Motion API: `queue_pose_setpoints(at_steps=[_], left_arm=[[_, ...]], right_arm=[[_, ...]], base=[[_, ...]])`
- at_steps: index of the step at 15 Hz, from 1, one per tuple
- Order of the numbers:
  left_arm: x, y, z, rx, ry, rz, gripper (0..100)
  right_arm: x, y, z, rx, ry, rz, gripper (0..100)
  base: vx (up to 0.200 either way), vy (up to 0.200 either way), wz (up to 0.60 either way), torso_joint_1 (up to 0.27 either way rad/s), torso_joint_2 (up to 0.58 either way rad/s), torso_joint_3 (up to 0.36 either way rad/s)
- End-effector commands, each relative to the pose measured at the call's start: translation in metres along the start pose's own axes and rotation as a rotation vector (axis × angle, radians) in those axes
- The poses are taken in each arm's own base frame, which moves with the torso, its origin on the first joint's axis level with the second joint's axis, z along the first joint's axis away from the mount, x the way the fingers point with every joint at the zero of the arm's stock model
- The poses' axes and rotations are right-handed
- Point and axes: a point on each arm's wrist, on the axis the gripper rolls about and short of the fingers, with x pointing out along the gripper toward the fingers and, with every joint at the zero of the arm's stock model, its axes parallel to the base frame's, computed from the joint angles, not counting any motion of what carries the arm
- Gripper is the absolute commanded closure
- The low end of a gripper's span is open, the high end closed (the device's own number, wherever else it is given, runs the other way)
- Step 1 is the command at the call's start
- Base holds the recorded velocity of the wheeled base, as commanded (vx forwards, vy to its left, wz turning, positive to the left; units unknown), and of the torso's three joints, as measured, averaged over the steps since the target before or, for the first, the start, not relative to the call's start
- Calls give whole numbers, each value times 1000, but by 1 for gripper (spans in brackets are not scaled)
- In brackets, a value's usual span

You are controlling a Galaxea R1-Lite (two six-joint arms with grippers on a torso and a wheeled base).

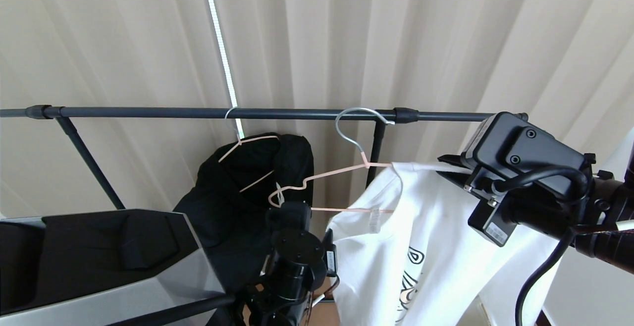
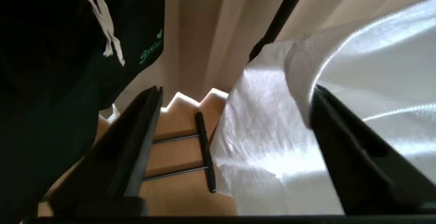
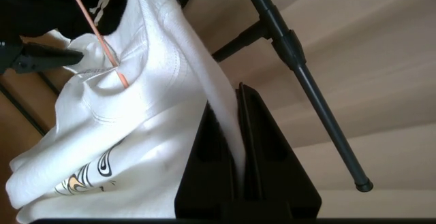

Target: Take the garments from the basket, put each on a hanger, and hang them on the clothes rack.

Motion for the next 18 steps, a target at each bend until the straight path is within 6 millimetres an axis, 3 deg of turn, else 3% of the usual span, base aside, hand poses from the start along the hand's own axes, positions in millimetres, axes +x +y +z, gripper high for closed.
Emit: queue_pose_setpoints(at_steps=[1,3,7,18], left_arm=[[-2,1,2,8,-11,3,100],[-9,3,10,34,-62,-7,100],[-13,3,10,55,-80,-17,100],[-8,27,27,18,-116,54,100]], right_arm=[[2,0,-2,0,9,-3,100],[4,-3,-3,6,21,-14,100],[6,-7,-8,12,41,-30,100],[4,-12,-20,38,78,-53,100]], base=[[0,0,0,0,0,0],[0,0,0,0,0,0],[0,0,0,0,0,0],[0,0,0,0,0,0]])
